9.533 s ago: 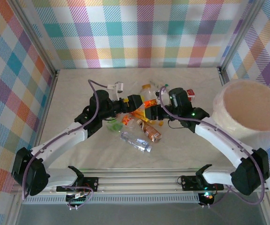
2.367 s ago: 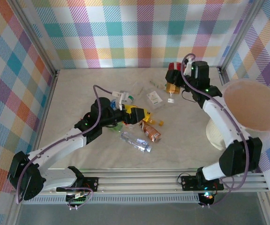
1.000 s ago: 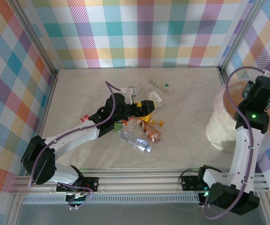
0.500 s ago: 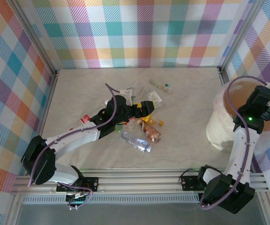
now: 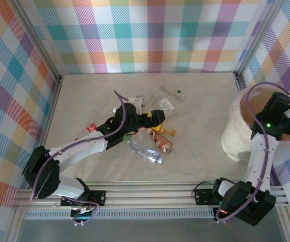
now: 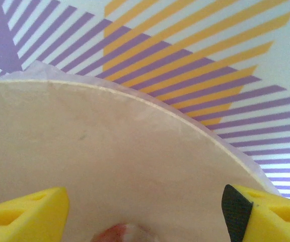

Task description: Put the plastic bottles in the bin

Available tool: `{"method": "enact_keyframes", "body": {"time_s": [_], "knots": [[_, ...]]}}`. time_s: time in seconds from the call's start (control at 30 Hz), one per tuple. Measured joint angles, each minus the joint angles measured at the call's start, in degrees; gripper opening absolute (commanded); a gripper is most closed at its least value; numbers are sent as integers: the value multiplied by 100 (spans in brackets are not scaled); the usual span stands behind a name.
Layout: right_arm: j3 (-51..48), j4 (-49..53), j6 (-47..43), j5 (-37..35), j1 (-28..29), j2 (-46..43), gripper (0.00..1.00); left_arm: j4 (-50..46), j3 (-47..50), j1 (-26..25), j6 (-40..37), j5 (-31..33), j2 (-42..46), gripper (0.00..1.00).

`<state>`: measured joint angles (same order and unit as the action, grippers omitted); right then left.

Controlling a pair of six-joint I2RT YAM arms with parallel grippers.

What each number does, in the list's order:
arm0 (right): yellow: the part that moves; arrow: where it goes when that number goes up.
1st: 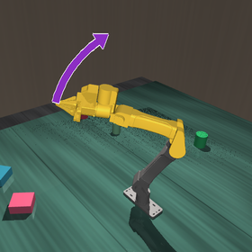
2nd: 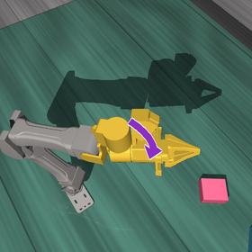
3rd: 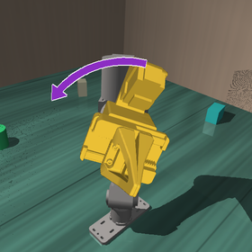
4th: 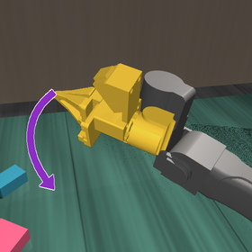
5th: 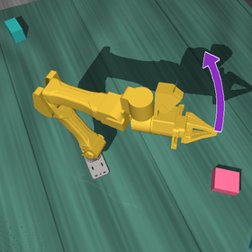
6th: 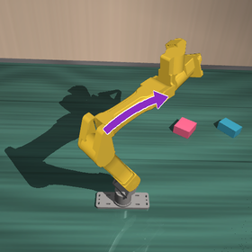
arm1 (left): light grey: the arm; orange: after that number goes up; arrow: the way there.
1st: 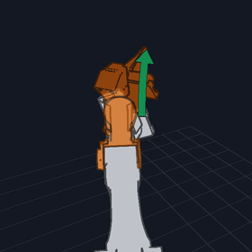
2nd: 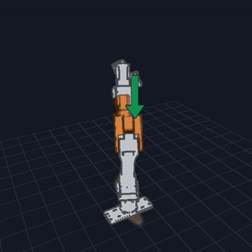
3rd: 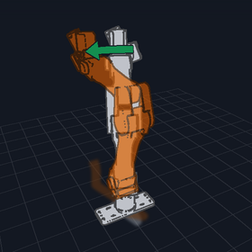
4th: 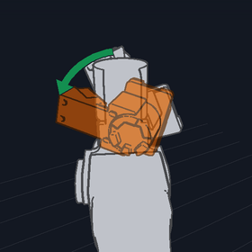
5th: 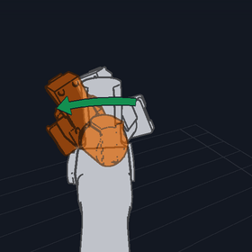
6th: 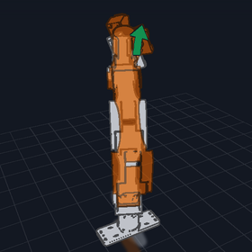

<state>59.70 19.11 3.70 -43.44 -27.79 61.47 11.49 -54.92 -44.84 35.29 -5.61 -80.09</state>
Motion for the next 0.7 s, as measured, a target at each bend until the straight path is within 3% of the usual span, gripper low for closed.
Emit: {"method": "enact_keyframes", "body": {"time_s": [0.1,0.3,0.57,0.7], "knots": [[0,92,90,42,0,-20,80,-66,0,-2,-22,37,2,100],[4,420,275,957,0,-402,80,-85,2,-2,-20,68,2,100],[304,654,343,3012,70,-809,81,-85,2,-2,-20,184,2,100],[461,721,273,4052,673,-752,83,-85,2,-2,-17,190,2,100]]}}
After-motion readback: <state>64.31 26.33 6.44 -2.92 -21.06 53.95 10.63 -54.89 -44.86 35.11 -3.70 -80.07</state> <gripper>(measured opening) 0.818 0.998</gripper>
